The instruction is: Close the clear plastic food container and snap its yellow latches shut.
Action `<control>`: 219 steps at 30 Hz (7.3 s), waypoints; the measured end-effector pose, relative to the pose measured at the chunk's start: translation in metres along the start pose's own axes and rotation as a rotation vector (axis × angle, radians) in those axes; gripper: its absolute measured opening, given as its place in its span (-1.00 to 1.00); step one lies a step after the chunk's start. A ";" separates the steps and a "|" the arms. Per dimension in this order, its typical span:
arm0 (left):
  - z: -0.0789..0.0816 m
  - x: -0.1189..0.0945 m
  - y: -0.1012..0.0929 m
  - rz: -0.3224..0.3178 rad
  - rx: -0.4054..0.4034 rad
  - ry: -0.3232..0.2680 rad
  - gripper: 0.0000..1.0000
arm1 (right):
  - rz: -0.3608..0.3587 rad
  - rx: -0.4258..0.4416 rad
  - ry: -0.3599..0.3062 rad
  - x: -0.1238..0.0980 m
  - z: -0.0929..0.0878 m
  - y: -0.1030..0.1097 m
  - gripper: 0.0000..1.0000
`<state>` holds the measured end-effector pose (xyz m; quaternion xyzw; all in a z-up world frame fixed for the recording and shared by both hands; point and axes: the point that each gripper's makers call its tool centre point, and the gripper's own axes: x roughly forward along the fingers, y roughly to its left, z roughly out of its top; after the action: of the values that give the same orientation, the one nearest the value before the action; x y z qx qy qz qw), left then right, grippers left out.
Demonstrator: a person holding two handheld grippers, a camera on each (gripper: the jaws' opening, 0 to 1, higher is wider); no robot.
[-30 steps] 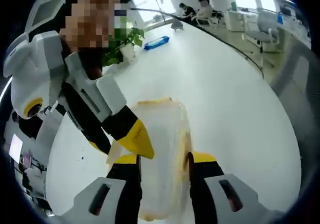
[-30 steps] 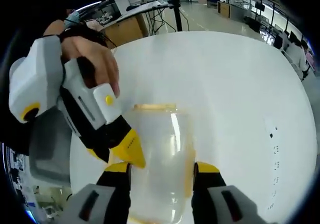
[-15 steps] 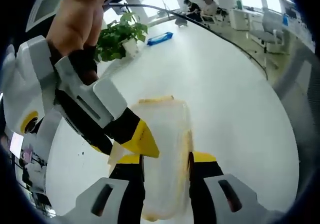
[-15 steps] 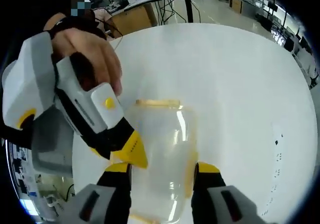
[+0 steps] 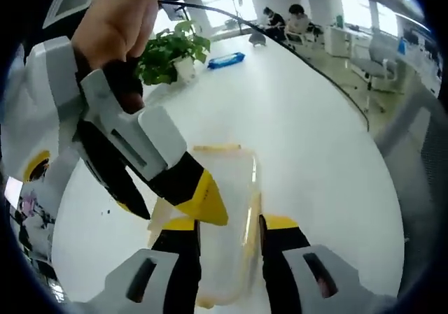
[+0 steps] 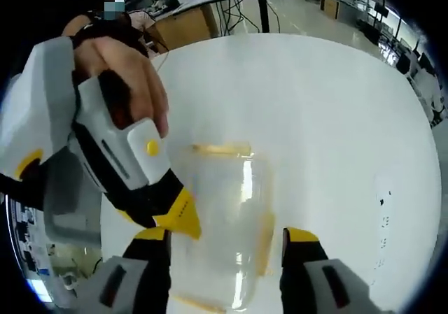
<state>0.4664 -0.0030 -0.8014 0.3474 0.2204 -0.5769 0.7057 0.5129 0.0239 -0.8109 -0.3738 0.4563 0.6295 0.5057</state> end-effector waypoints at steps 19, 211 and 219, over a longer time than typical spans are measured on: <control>0.004 -0.019 0.017 -0.005 -0.056 0.006 -0.31 | -0.181 0.072 -0.087 -0.029 -0.001 -0.001 0.13; -0.148 -0.077 0.143 0.502 -1.062 -0.175 0.49 | -0.822 1.091 -0.930 -0.010 0.040 -0.079 0.41; -0.146 -0.089 0.133 0.501 -1.065 -0.168 0.51 | -0.812 1.061 -0.930 -0.016 0.049 -0.066 0.54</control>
<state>0.5870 0.1769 -0.8038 -0.0599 0.3345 -0.2282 0.9124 0.5807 0.0707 -0.7937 0.0789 0.2660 0.1879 0.9422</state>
